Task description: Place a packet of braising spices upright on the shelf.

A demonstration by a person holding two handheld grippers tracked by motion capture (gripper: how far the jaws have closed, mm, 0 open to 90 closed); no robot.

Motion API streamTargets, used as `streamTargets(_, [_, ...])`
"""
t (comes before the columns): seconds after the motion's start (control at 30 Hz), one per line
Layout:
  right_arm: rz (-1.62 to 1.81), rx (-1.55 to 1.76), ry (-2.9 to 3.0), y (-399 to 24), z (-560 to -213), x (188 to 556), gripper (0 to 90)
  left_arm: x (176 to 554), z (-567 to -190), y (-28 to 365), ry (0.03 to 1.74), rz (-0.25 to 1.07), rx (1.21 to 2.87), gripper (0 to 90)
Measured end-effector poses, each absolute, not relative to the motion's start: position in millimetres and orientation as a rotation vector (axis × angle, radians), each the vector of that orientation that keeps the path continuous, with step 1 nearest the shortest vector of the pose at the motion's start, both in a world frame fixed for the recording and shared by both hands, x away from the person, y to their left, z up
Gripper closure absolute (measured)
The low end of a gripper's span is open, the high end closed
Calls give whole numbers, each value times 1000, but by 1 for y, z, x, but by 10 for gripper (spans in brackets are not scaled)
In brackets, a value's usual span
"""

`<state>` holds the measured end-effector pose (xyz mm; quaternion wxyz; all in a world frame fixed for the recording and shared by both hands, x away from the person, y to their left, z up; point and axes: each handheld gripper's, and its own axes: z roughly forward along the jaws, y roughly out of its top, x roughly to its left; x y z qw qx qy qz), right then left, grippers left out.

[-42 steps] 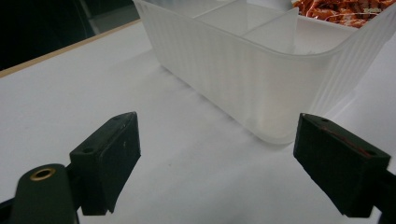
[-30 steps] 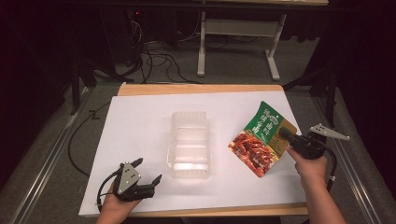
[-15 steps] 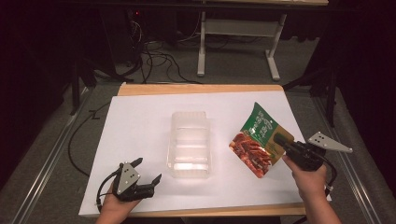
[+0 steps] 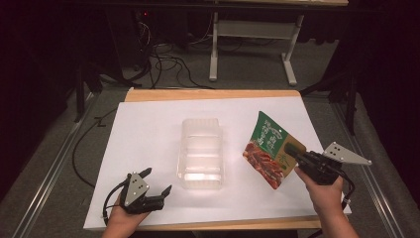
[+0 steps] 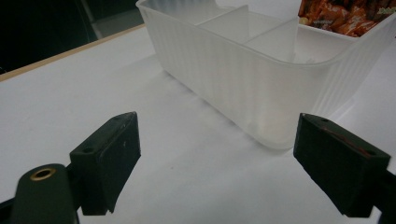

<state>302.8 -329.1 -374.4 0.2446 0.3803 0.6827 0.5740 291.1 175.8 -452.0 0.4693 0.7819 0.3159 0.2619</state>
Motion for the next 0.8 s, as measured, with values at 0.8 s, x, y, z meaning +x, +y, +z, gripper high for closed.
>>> streamTargets(0.8, [1567, 1008, 1831, -324, -368, 303, 900, 292, -452, 176, 781, 643, 1915, 153])
